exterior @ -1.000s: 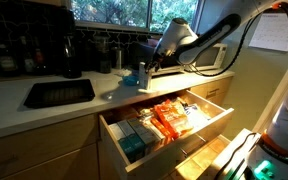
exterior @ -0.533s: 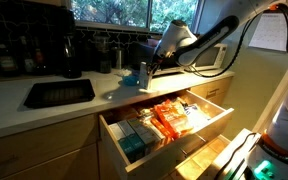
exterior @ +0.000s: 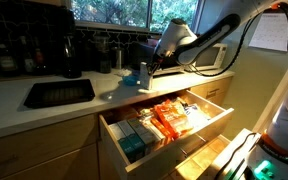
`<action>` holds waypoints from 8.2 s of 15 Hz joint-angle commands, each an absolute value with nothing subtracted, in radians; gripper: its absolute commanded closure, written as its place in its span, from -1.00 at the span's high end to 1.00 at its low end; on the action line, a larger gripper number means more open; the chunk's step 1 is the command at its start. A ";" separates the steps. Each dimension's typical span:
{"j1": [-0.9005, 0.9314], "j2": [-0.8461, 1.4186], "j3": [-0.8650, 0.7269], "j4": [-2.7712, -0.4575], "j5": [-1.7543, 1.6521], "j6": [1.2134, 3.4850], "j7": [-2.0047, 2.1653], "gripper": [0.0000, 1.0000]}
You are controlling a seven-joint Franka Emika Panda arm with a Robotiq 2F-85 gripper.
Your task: Put the book inside the drawer
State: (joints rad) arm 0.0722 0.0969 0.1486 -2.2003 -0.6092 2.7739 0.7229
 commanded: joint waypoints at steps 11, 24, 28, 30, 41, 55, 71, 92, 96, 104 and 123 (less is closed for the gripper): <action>0.098 -0.009 0.154 -2.203 -0.423 2.633 0.518 -0.79; 0.068 0.140 0.129 -2.240 -0.452 2.905 0.542 0.83; 0.071 0.140 0.130 -2.248 -0.452 2.881 0.543 1.00; 0.067 0.131 0.134 -2.263 -0.436 2.901 0.536 1.00; 0.080 0.108 0.119 -2.308 -0.480 2.881 0.625 1.00; 0.153 0.210 -0.001 -2.290 -0.787 3.009 1.017 1.00; 0.284 0.275 -0.131 -2.190 -1.169 3.020 1.461 0.15; 0.252 0.277 -0.105 -2.229 -1.185 3.032 1.291 -0.22; 0.244 0.265 -0.091 -2.245 -1.155 3.027 1.215 -0.64; 0.211 0.184 -0.040 -2.324 -1.012 3.009 1.031 -0.85; 0.189 -0.288 0.158 -2.469 -0.024 2.208 0.175 -0.85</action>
State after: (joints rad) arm 0.1925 -0.2408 0.1640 -2.4931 -0.0814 2.3573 0.2579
